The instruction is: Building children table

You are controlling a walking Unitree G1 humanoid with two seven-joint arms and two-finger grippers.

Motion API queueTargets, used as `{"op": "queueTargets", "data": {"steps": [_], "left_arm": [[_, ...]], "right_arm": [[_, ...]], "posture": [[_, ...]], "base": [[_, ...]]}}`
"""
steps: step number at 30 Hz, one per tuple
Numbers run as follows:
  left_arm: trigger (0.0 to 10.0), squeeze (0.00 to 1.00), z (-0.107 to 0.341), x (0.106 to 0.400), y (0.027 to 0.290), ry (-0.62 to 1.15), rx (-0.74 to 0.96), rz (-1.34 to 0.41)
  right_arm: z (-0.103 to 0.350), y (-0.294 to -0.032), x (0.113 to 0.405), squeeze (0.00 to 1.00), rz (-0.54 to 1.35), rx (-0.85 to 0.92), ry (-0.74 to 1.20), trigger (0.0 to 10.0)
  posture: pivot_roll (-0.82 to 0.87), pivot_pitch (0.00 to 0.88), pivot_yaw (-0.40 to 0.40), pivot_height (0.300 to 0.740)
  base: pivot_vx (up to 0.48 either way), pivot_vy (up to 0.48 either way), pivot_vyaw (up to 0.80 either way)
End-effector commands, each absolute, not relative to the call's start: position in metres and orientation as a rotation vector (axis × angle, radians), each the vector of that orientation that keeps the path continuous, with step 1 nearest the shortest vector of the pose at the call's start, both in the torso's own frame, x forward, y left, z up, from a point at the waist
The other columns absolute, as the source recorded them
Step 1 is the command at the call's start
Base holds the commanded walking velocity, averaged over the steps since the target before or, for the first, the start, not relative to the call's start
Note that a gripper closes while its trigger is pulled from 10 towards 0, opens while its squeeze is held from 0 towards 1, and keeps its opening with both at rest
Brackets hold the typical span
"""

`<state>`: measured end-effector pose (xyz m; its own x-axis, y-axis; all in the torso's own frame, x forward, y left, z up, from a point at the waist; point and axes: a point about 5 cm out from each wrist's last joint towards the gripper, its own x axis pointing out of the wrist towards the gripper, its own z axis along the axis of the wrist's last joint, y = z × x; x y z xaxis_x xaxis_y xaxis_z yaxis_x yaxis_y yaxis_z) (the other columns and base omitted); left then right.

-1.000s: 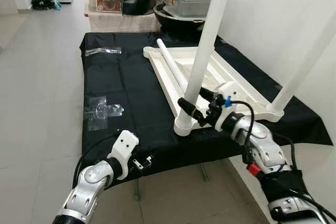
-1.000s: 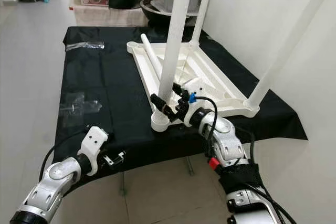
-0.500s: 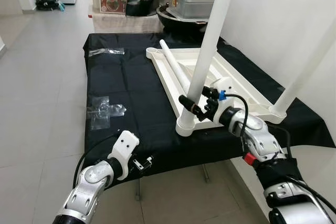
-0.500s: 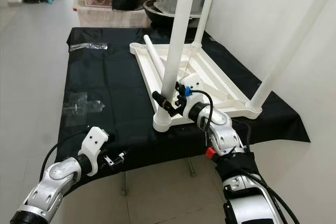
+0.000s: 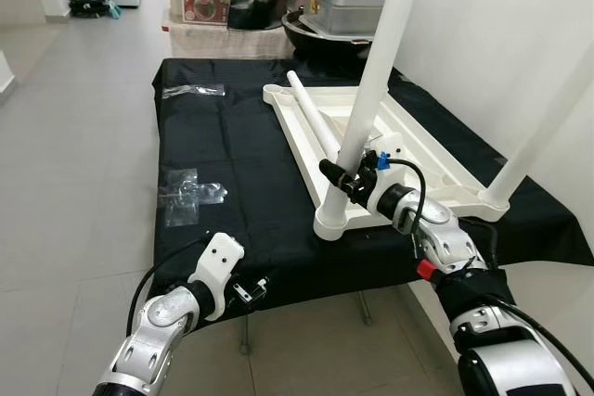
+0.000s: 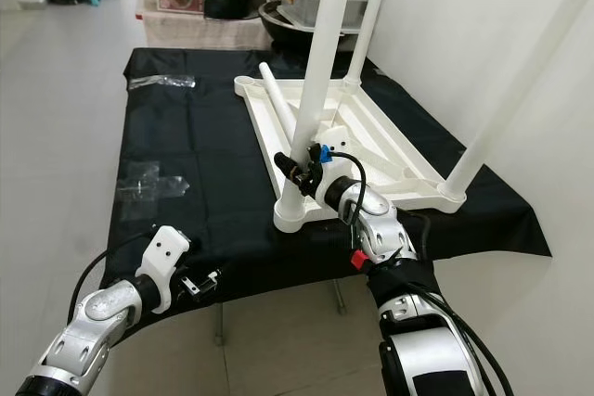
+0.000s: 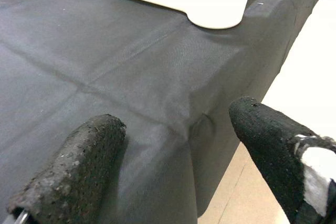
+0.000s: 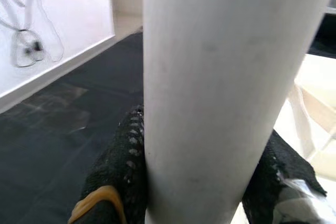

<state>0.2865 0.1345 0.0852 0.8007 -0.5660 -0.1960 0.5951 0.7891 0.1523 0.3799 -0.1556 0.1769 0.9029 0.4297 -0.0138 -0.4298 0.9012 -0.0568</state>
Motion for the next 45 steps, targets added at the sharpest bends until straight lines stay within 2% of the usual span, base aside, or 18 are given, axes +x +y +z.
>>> {"op": "queueTargets", "data": {"steps": [1,3,4,5,6,10,15,16,21,22,24,25,28,29,30,31,34,45], "left_arm": [[10.0,0.00,0.084,0.285,0.134,0.148,0.222,-0.630],[10.0,0.00,0.085,0.286,0.132,0.146,0.221,-0.636],[10.0,0.00,0.085,0.286,0.132,0.146,0.221,-0.636],[10.0,0.00,0.085,0.286,0.132,0.146,0.221,-0.638],[10.0,0.00,0.085,0.286,0.132,0.146,0.221,-0.638],[10.0,0.00,0.085,0.286,0.133,0.148,0.222,-0.641],[10.0,0.00,0.084,0.286,0.132,0.152,0.222,-0.645],[10.0,0.00,0.083,0.286,0.131,0.152,0.222,-0.647],[10.0,0.00,0.084,0.287,0.130,0.149,0.221,-0.646],[10.0,0.00,0.085,0.287,0.131,0.149,0.220,-0.644],[10.0,0.00,0.084,0.286,0.132,0.151,0.220,-0.642],[10.0,0.00,0.083,0.285,0.132,0.153,0.219,-0.641],[10.0,0.00,0.083,0.284,0.133,0.154,0.218,-0.641],[10.0,0.00,0.082,0.283,0.132,0.156,0.219,-0.643],[10.0,0.00,0.082,0.283,0.132,0.156,0.219,-0.643],[10.0,0.00,0.083,0.284,0.132,0.156,0.221,-0.644],[10.0,0.00,0.084,0.287,0.133,0.153,0.224,-0.642],[10.0,0.00,0.084,0.286,0.133,0.152,0.226,-0.635]], "right_arm": [[0.173,-0.190,0.384,0.00,0.167,-0.120,0.045,0.0],[0.161,-0.224,0.379,0.00,-0.176,-0.093,0.098,0.0],[0.161,-0.224,0.379,0.00,-0.176,-0.093,0.098,0.0],[0.152,-0.245,0.370,0.00,-0.391,-0.065,0.122,0.0],[0.152,-0.245,0.370,0.00,-0.391,-0.065,0.122,0.0],[0.148,-0.284,0.342,0.00,-0.838,-0.033,0.087,0.0],[0.160,-0.276,0.350,0.00,-0.799,-0.018,0.053,0.0],[0.164,-0.267,0.358,0.00,-0.717,-0.020,0.064,10.0],[0.181,-0.249,0.370,0.00,-0.590,-0.027,-0.016,10.0],[0.190,-0.243,0.373,1.00,-0.536,-0.004,-0.062,10.0],[0.201,-0.236,0.378,1.00,-0.439,0.019,-0.117,10.0],[0.214,-0.218,0.381,0.00,-0.220,0.101,-0.183,10.0],[0.223,-0.205,0.381,0.00,-0.063,0.153,-0.237,10.0],[0.230,-0.189,0.374,0.00,0.191,0.110,-0.275,10.0],[0.230,-0.189,0.374,0.00,0.191,0.110,-0.275,10.0],[0.228,-0.177,0.362,0.00,0.456,0.013,-0.256,10.0],[0.213,-0.171,0.352,0.00,0.719,-0.132,-0.154,10.0],[0.178,-0.172,0.365,0.00,0.732,-0.238,0.030,10.0]], "posture": [[0.03,0.000,-0.129,0.740],[0.03,0.000,-0.128,0.740],[0.03,0.000,-0.128,0.740],[0.03,0.000,-0.126,0.740],[0.03,0.000,-0.126,0.740],[0.03,0.000,-0.119,0.740],[0.02,0.000,-0.116,0.740],[0.02,0.000,-0.120,0.740],[0.03,0.000,-0.124,0.740],[0.03,0.000,-0.126,0.740],[0.03,0.000,-0.125,0.740],[0.02,0.000,-0.121,0.740],[0.02,0.000,-0.121,0.740],[0.03,0.000,-0.120,0.740],[0.03,0.000,-0.120,0.740],[0.02,0.000,-0.120,0.740],[0.02,0.000,-0.121,0.740],[0.04,0.000,-0.131,0.740]], "base": [[0.000,0.000,0.00],[0.000,0.000,0.00],[0.000,0.000,0.00],[0.000,0.000,0.00],[0.000,0.000,0.00],[0.000,0.000,0.00],[0.000,0.000,0.00],[0.000,0.000,0.00],[0.000,0.000,0.00],[0.000,0.000,0.00],[0.000,0.000,0.00],[0.000,0.000,0.00],[0.000,0.000,0.00],[0.000,0.000,0.00],[0.000,0.000,0.00],[0.000,0.000,0.00],[0.000,0.000,0.00],[0.000,0.000,0.00]]}}
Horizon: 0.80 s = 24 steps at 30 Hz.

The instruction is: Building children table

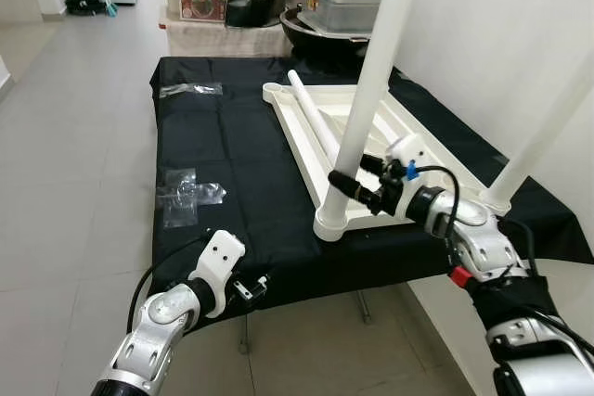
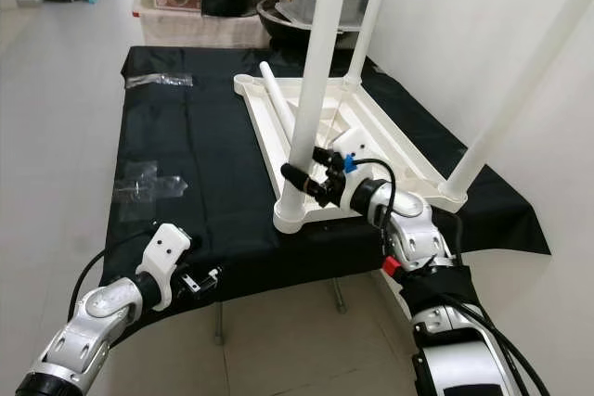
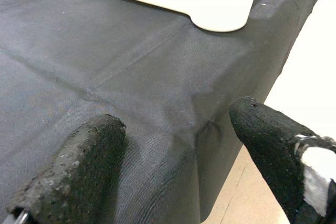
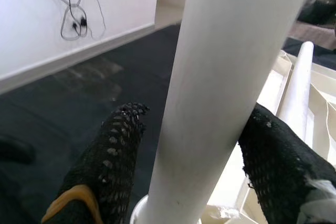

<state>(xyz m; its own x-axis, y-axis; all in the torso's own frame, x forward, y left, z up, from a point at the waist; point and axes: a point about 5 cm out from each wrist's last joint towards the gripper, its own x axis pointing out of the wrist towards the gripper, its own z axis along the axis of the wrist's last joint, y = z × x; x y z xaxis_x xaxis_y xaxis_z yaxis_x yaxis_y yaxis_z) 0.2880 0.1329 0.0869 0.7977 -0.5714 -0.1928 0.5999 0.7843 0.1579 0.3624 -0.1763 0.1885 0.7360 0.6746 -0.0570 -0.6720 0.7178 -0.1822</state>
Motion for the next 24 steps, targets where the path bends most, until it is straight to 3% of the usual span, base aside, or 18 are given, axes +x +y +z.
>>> {"op": "queueTargets", "data": {"steps": [1,9,10,11,12,17,19,20,22,23,24], "left_arm": [[10.0,0.00,0.084,0.286,0.133,0.152,0.226,-0.635],[10.0,0.00,0.084,0.287,0.135,0.152,0.229,-0.629],[10.0,0.00,0.084,0.287,0.135,0.151,0.229,-0.628],[10.0,0.00,0.084,0.287,0.134,0.151,0.229,-0.628],[10.0,0.00,0.084,0.287,0.134,0.150,0.229,-0.629],[10.0,0.00,0.083,0.286,0.133,0.150,0.227,-0.628],[10.0,0.00,0.083,0.286,0.134,0.151,0.228,-0.627],[10.0,0.00,0.083,0.286,0.134,0.151,0.228,-0.627],[10.0,0.00,0.083,0.285,0.134,0.152,0.228,-0.627],[10.0,0.00,0.083,0.285,0.134,0.152,0.228,-0.627],[10.0,0.00,0.083,0.285,0.133,0.152,0.228,-0.628]], "right_arm": [[0.178,-0.172,0.365,0.00,0.732,-0.238,0.030,10.0],[0.171,-0.171,0.371,0.00,0.669,-0.241,0.066,10.0],[0.172,-0.171,0.373,0.00,0.656,-0.229,0.064,4.9],[0.174,-0.172,0.377,0.00,0.627,-0.209,0.053,0.4],[0.176,-0.172,0.379,0.00,0.607,-0.196,0.046,0.0],[0.175,-0.178,0.384,0.00,0.487,-0.177,0.043,0.0],[0.165,-0.193,0.388,0.00,0.245,-0.195,0.101,0.0],[0.165,-0.193,0.388,0.00,0.245,-0.195,0.101,0.0],[0.149,-0.231,0.381,0.00,-0.181,-0.158,0.161,0.0],[0.149,-0.231,0.381,0.00,-0.181,-0.158,0.161,0.0],[0.138,-0.251,0.372,0.00,-0.377,-0.125,0.200,0.0]], "posture": [[0.04,0.000,-0.131,0.740],[0.05,0.000,-0.136,0.740],[0.05,0.000,-0.137,0.740],[0.05,0.000,-0.137,0.740],[0.05,0.000,-0.137,0.740],[0.05,0.000,-0.140,0.740],[0.04,0.000,-0.139,0.740],[0.04,0.000,-0.139,0.740],[0.04,0.000,-0.139,0.740],[0.04,0.000,-0.139,0.740],[0.04,0.000,-0.139,0.740]], "base": [[0.000,0.000,0.00],[0.000,0.000,0.00],[0.000,0.000,0.00],[0.000,0.000,0.00],[0.000,0.000,0.00],[0.000,0.000,0.00],[0.000,0.000,0.00],[0.000,0.000,0.00],[0.000,0.000,0.00],[0.000,0.000,0.00],[0.000,0.000,0.00]]}}
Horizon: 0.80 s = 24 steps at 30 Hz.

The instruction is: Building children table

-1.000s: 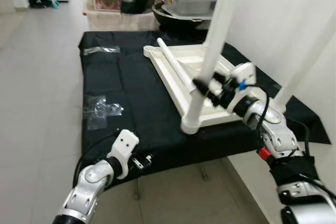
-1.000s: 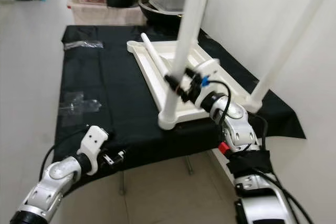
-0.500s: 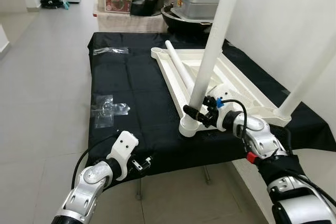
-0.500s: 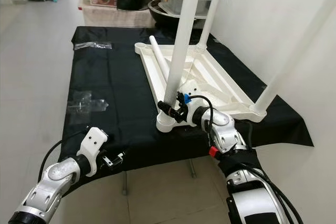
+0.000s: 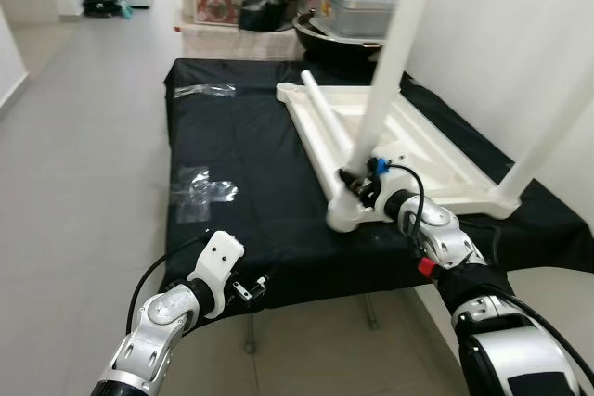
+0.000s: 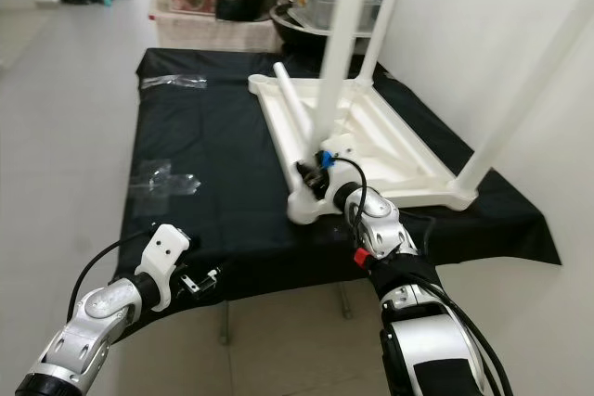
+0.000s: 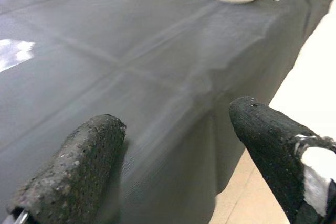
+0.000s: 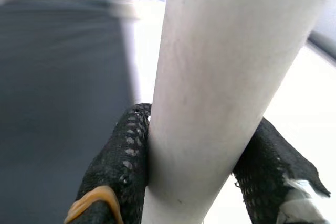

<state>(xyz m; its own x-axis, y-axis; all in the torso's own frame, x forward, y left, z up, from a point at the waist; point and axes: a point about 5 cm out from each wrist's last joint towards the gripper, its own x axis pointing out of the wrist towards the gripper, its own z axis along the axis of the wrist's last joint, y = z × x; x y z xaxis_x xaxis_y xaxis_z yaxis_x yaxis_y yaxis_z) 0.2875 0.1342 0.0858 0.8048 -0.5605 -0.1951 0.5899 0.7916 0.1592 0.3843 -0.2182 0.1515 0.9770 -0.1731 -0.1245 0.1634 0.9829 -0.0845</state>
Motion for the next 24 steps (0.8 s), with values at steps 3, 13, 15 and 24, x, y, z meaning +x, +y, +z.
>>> {"op": "queueTargets", "data": {"steps": [3,13,15,24], "left_arm": [[10.0,0.00,0.083,0.285,0.132,0.151,0.227,-0.631],[10.0,0.00,0.083,0.287,0.132,0.155,0.231,-0.639],[10.0,0.00,0.084,0.287,0.132,0.154,0.229,-0.638],[10.0,0.00,0.082,0.285,0.135,0.160,0.228,-0.631]], "right_arm": [[0.116,-0.285,0.349,0.00,-0.667,-0.070,0.271,0.0],[0.152,-0.256,0.372,1.00,-0.480,-0.084,0.100,10.0],[0.164,-0.252,0.376,1.00,-0.467,-0.076,0.046,10.0],[0.192,-0.247,0.372,0.56,-0.410,-0.168,-0.150,10.0]], "posture": [[0.04,0.000,-0.132,0.740],[0.03,0.000,-0.125,0.740],[0.03,0.000,-0.127,0.740],[0.03,0.000,-0.125,0.740]], "base": [[0.000,0.000,0.00],[0.000,0.000,0.00],[0.000,0.000,0.00],[0.000,0.000,0.00]]}}
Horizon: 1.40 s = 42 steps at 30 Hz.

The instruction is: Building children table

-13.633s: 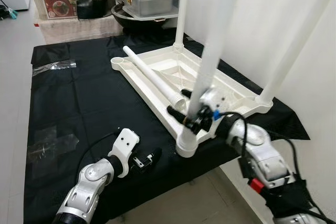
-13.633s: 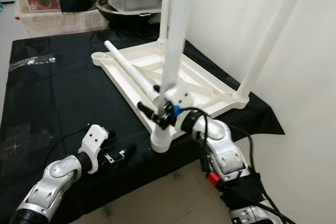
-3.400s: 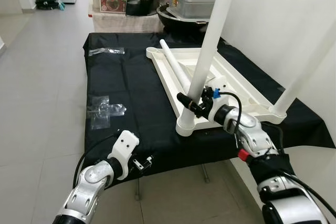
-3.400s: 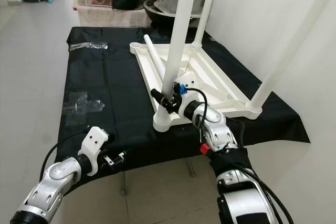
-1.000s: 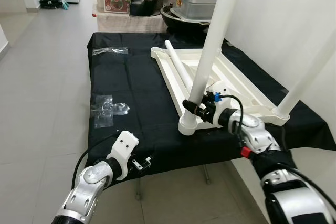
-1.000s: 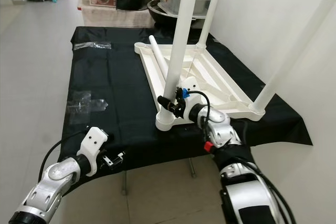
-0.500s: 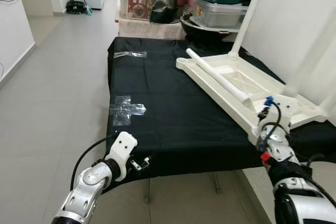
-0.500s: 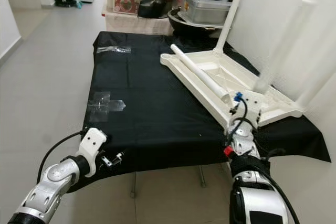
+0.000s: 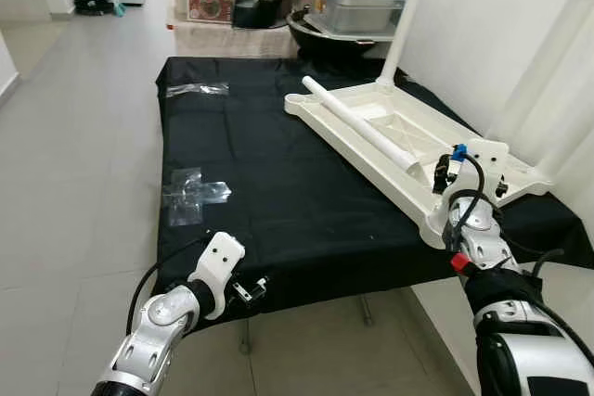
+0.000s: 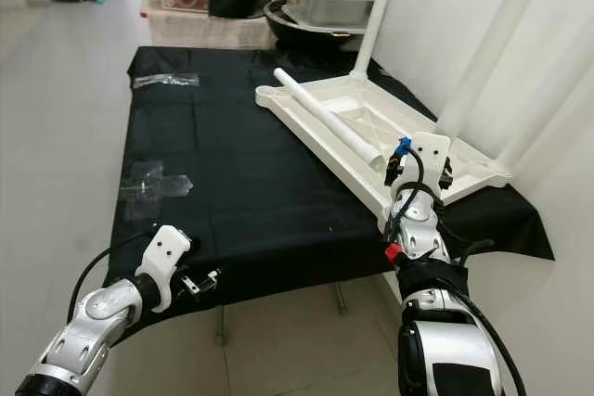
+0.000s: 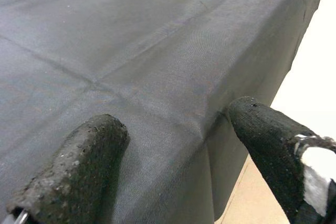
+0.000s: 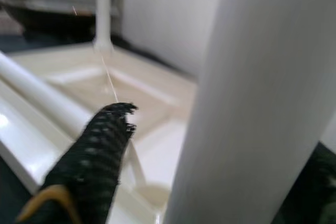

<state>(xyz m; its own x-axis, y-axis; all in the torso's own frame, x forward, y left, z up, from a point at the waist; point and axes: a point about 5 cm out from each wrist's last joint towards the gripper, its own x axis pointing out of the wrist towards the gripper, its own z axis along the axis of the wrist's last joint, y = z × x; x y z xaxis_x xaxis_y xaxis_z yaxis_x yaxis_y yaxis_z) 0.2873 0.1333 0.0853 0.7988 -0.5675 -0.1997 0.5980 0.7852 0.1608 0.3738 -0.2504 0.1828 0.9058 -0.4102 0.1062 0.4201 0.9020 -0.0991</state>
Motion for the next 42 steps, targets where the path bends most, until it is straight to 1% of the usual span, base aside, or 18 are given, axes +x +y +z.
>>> {"op": "queueTargets", "data": {"steps": [1,6,8,12,13,14,17,21,23,25,26,28,32,34,35,37,39,42], "left_arm": [[10.0,0.00,0.082,0.285,0.136,0.160,0.229,-0.630],[10.0,0.00,0.082,0.285,0.137,0.161,0.229,-0.627],[10.0,0.00,0.081,0.283,0.136,0.163,0.228,-0.627],[10.0,0.00,0.081,0.282,0.137,0.165,0.227,-0.627],[10.0,0.00,0.080,0.282,0.138,0.165,0.227,-0.619],[10.0,0.00,0.080,0.282,0.138,0.165,0.227,-0.619],[10.0,0.00,0.080,0.282,0.142,0.162,0.229,-0.586],[10.0,0.00,0.082,0.282,0.147,0.153,0.221,-0.533],[10.0,0.00,0.082,0.282,0.147,0.152,0.220,-0.530],[10.0,0.00,0.079,0.277,0.150,0.163,0.190,-0.506],[10.0,0.00,0.077,0.274,0.152,0.168,0.186,-0.490],[10.0,0.00,0.076,0.272,0.154,0.168,0.180,-0.461],[10.0,0.00,0.077,0.274,0.155,0.160,0.180,-0.441],[10.0,0.00,0.097,0.287,0.161,0.085,0.178,-0.350],[10.0,0.00,0.103,0.290,0.162,0.064,0.177,-0.325],[10.0,0.00,0.111,0.293,0.164,0.031,0.157,-0.288],[10.0,0.00,0.124,0.296,0.165,-0.024,0.135,-0.238],[10.0,0.00,0.129,0.297,0.165,-0.044,0.133,-0.214]], "right_arm": [[0.191,-0.249,0.369,1.00,-0.420,-0.185,-0.166,10.0],[0.179,-0.261,0.357,1.00,-0.516,-0.209,-0.136,10.0],[0.169,-0.271,0.346,1.00,-0.599,-0.231,-0.106,10.0],[0.164,-0.273,0.337,1.00,-0.612,-0.231,-0.095,10.0],[0.164,-0.250,0.330,1.00,-0.485,-0.206,-0.125,10.0],[0.164,-0.250,0.330,1.00,-0.485,-0.206,-0.125,10.0],[0.171,-0.218,0.320,1.00,-0.313,-0.227,-0.180,10.0],[0.173,-0.209,0.304,1.00,-0.319,-0.284,-0.184,10.0],[0.173,-0.209,0.303,1.00,-0.319,-0.285,-0.183,10.0],[0.164,-0.202,0.291,1.00,-0.261,-0.253,-0.140,10.0],[0.159,-0.194,0.286,0.00,-0.193,-0.249,-0.113,10.0],[0.150,-0.180,0.282,0.00,-0.048,-0.223,-0.060,10.0],[0.147,-0.172,0.281,0.00,0.042,-0.200,-0.021,10.0],[0.129,-0.162,0.296,0.00,0.182,-0.281,0.225,10.0],[0.124,-0.160,0.299,0.00,0.210,-0.304,0.294,10.0],[0.130,-0.159,0.307,0.00,0.213,-0.294,0.275,10.0],[0.152,-0.156,0.319,0.00,0.190,-0.243,0.118,10.0],[0.161,-0.155,0.322,0.00,0.175,-0.246,0.066,10.0]], "posture": [[0.03,0.000,-0.125,0.740],[0.02,0.000,-0.122,0.740],[0.02,0.000,-0.123,0.740],[0.01,0.000,-0.122,0.740],[0.01,0.000,-0.122,0.740],[0.01,0.000,-0.122,0.740],[0.01,0.000,-0.122,0.740],[0.01,0.000,-0.127,0.740],[0.01,0.000,-0.127,0.740],[0.01,0.000,-0.133,0.740],[0.01,0.000,-0.133,0.740],[0.01,0.000,-0.133,0.740],[0.01,0.000,-0.129,0.740],[0.02,0.000,-0.134,0.740],[0.02,0.000,-0.134,0.740],[0.02,0.000,-0.134,0.740],[0.03,0.000,-0.133,0.740],[0.03,0.000,-0.133,0.740]], "base": [[0.000,0.000,0.00],[0.000,0.000,0.00],[0.000,0.000,0.00],[0.000,0.000,0.00],[0.000,0.000,0.00],[0.000,0.000,0.00],[0.000,0.000,0.00],[0.000,0.000,0.00],[0.000,0.000,0.00],[0.000,0.000,0.00],[0.000,0.000,0.00],[0.000,0.000,0.00],[0.000,0.000,0.00],[0.000,0.000,0.00],[0.000,0.000,0.00],[0.000,0.000,0.00],[0.000,0.000,0.00],[0.000,0.000,0.00]]}}
